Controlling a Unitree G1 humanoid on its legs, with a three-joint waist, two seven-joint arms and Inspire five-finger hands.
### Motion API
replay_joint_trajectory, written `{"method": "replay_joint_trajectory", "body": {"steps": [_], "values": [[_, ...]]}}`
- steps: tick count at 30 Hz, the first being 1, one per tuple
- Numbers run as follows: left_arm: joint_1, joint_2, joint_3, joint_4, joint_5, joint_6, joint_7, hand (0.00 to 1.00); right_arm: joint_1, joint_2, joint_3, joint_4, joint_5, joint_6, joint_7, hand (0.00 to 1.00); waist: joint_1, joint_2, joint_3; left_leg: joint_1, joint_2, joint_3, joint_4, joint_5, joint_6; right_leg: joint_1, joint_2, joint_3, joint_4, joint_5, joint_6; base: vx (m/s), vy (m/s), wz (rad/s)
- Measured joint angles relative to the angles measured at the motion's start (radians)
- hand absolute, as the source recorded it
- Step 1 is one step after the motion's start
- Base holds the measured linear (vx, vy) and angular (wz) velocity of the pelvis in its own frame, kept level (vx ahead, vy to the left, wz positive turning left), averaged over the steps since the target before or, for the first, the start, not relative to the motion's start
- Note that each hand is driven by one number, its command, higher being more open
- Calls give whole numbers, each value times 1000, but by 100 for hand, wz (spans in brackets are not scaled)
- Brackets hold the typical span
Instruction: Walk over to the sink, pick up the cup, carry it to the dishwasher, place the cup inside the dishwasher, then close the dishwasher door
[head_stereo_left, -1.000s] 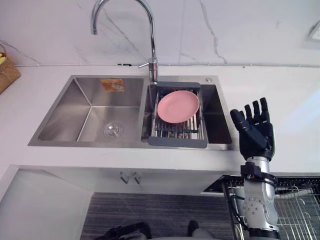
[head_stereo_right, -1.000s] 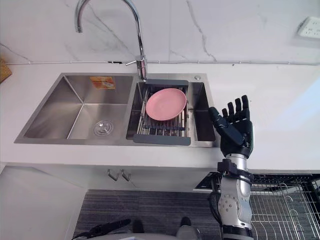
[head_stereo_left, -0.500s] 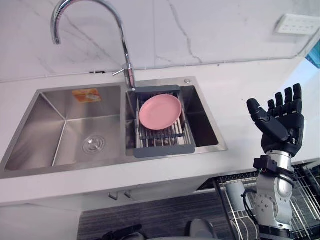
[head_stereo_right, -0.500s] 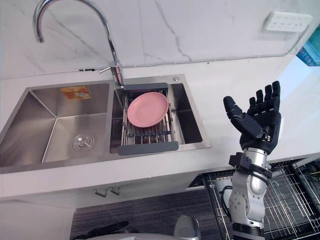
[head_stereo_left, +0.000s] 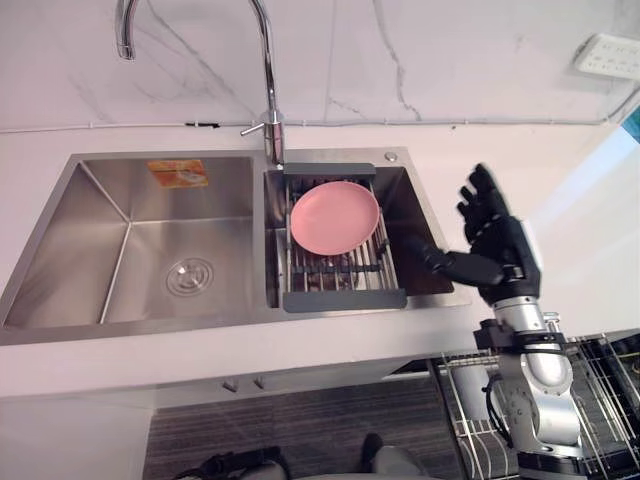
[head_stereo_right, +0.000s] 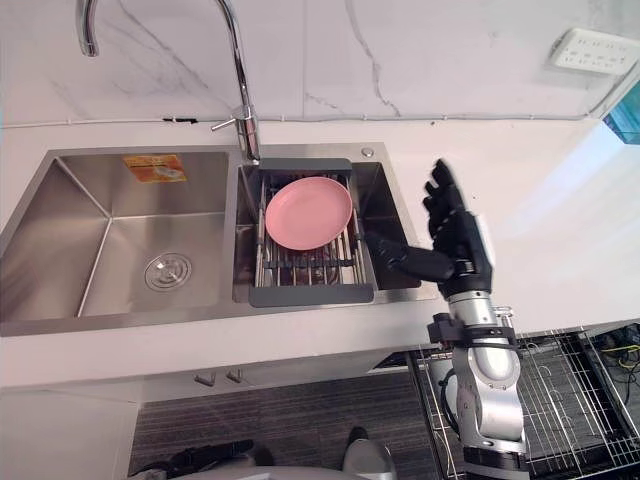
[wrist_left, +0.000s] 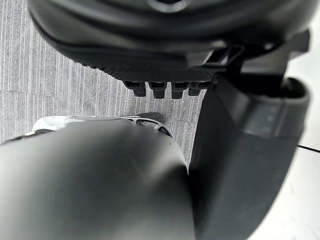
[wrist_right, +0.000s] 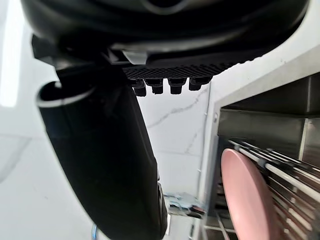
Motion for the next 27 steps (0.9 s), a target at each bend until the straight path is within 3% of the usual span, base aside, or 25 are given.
{"method": "replay_joint_trajectory", "body": {"steps": [7,12,17,27], "values": [[4,12,-18,-3,2,-12,1,100,-34,-99,-1,0,-99,22,-5,100,4,-15,-8,16,-1,-2,-19,7,-2,20,-1,-21,0,3,-1,-6,12,6],[4,6,-19,-33,103,-21,20,100,-104,-161,0,41,-161,76,-2,100,15,-19,-11,17,-5,-11,-19,21,-1,30,-8,-44,2,9,-2,-37,12,11],[5,6,-18,-43,96,-16,36,100,-159,-191,24,100,-231,106,10,100,27,-20,-11,11,-7,-26,-25,30,-1,32,-11,-58,3,9,-2,-50,-2,12],[38,6,1,-100,99,0,36,100,-212,-204,111,298,-383,162,37,100,38,-30,-17,15,-17,-60,-121,113,-3,6,-25,-111,45,8,-1,-78,-8,18]]}}
